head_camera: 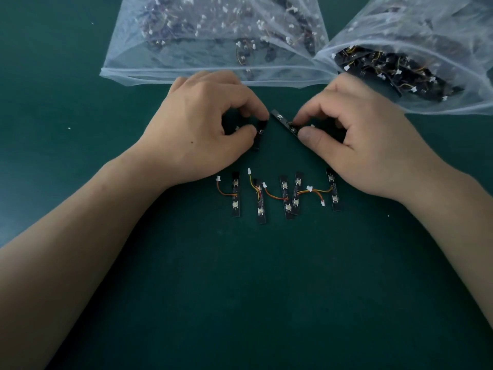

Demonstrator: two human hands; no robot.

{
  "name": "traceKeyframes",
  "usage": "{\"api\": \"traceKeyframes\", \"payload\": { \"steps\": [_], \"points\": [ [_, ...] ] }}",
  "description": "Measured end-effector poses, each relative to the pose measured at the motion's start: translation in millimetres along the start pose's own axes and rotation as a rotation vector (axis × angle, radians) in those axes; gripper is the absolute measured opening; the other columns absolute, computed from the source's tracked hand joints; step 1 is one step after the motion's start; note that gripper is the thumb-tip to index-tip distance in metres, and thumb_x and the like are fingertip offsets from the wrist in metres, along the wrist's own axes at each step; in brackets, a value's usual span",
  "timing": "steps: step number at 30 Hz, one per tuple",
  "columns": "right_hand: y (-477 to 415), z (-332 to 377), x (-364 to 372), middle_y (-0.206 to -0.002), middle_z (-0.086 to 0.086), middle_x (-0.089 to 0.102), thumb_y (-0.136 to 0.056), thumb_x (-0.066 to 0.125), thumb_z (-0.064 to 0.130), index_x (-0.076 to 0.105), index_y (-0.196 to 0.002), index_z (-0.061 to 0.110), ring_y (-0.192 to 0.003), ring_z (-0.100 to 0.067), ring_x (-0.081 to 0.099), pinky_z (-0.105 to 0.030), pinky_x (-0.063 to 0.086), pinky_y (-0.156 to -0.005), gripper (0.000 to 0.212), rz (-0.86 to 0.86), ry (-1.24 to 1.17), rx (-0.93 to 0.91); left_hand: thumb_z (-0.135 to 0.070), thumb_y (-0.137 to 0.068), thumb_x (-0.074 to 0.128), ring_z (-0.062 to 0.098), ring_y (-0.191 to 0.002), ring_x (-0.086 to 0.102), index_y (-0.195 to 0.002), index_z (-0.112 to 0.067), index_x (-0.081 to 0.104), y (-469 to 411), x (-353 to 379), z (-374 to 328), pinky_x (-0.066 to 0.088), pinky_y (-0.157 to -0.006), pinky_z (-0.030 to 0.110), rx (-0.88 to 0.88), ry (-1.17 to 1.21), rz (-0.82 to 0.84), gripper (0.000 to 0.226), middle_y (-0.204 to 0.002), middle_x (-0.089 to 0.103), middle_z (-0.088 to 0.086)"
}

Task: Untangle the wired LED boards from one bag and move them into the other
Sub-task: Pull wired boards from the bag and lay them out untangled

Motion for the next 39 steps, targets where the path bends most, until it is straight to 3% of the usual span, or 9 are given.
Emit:
{"api": "traceKeyframes", "payload": {
  "steps": [4, 10, 15, 19, 22, 25, 30, 35, 39],
  "points": [
    [0, 2, 1, -0.110, 0.012, 0.052, -0.098, 0.065, 0.038, 0.067, -0.101, 0.028, -0.095, -0.007, 0.051, -0.037, 0.048, -0.084, 0.010, -0.001, 0.002, -0.014, -0.036, -0.089, 0.065, 0.011, -0.094, 0.055, -0.107, -0.032, 0.078, 0, 0, 2, 0.045, -0.101, 0.050, 0.014, 0.001, -0.023, 0.023, -0.097, 0.062, -0.014],
    [4, 0, -20, -0.086, 0.020, 0.063, -0.104, 0.064, 0.025, 0.066, -0.099, 0.015, -0.078, 0.005, 0.057, -0.006, 0.036, -0.072, 0.011, -0.180, -0.116, -0.053, -0.033, -0.095, 0.066, 0.014, -0.096, 0.056, -0.109, -0.032, 0.078, 0, 0, 4, 0.044, -0.102, 0.052, 0.038, -0.011, -0.040, 0.019, -0.099, 0.062, -0.011],
    [10, 17, -32, -0.094, -0.007, 0.065, -0.103, 0.066, 0.015, 0.070, -0.098, 0.004, -0.081, -0.020, 0.056, -0.026, 0.043, -0.076, 0.013, -0.295, 0.000, -0.247, -0.033, -0.093, 0.065, 0.013, -0.094, 0.055, -0.111, -0.029, 0.077, 0, -1, 4, 0.046, -0.101, 0.047, 0.039, -0.003, -0.048, 0.022, -0.099, 0.063, -0.013],
    [13, 28, -30, -0.094, -0.008, 0.069, -0.103, 0.069, 0.014, 0.073, -0.099, 0.002, -0.080, -0.020, 0.058, -0.026, 0.047, -0.075, 0.013, -0.293, -0.003, -0.339, -0.038, -0.099, 0.065, 0.013, -0.097, 0.052, -0.117, -0.023, 0.075, 4, -11, -4, 0.040, -0.096, 0.022, 0.091, 0.045, -0.141, 0.026, -0.100, 0.062, -0.018],
    [17, 38, -31, -0.094, -0.010, 0.070, -0.103, 0.070, 0.013, 0.075, -0.098, 0.001, -0.083, -0.022, 0.062, -0.033, 0.051, -0.078, 0.014, -0.329, 0.004, -0.413, -0.050, -0.100, 0.063, 0.015, -0.094, 0.056, -0.123, -0.023, 0.072, 5, -9, -11, 0.045, -0.097, 0.033, 0.141, 0.065, -0.115, 0.037, -0.101, 0.067, -0.025],
    [19, 45, -29, -0.094, -0.009, 0.070, -0.102, 0.071, 0.012, 0.075, -0.097, 0.000, -0.084, -0.015, 0.062, -0.025, 0.049, -0.079, 0.013, -0.331, -0.053, -0.444, -0.056, -0.097, 0.065, 0.019, -0.096, 0.060, -0.130, -0.027, 0.069, 6, -4, -14, 0.049, -0.095, 0.044, 0.161, 0.084, -0.058, 0.044, -0.099, 0.072, -0.020],
    [15, 44, -23, -0.092, -0.006, 0.071, -0.100, 0.073, 0.012, 0.075, -0.095, 0.001, -0.079, -0.018, 0.064, -0.020, 0.047, -0.075, 0.012, -0.292, -0.134, -0.405, -0.044, -0.092, 0.074, 0.011, -0.093, 0.057, -0.127, -0.031, 0.072, 4, 2, -12, 0.046, -0.092, 0.028, 0.183, 0.072, -0.009, 0.038, -0.096, 0.068, -0.017],
    [8, 27, -11, -0.090, 0.007, 0.071, -0.095, 0.079, 0.018, 0.075, -0.097, 0.011, -0.078, -0.008, 0.064, -0.012, 0.043, -0.077, 0.008, -0.169, -0.165, -0.269, -0.037, -0.093, 0.070, 0.015, -0.100, 0.059, -0.111, -0.029, 0.080, 4, 8, -8, 0.044, -0.102, 0.044, 0.168, 0.016, -0.005, 0.022, -0.103, 0.066, -0.010],
    [5, 19, -5, -0.093, 0.017, 0.069, -0.093, 0.080, 0.021, 0.076, -0.098, 0.017, -0.077, -0.005, 0.064, -0.009, 0.041, -0.072, 0.008, -0.115, -0.181, -0.197, -0.030, -0.095, 0.068, 0.017, -0.099, 0.061, -0.106, -0.027, 0.081, 3, 4, -5, 0.047, -0.098, 0.040, 0.147, 0.027, -0.027, 0.017, -0.101, 0.068, -0.008]
  ]
}}
Point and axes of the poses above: each hand's wrist, its own y-axis away from the middle knuckle, its own x-axis out of the palm, z = x × y, the point moved 10 cm from there along -y, towards the middle knuckle
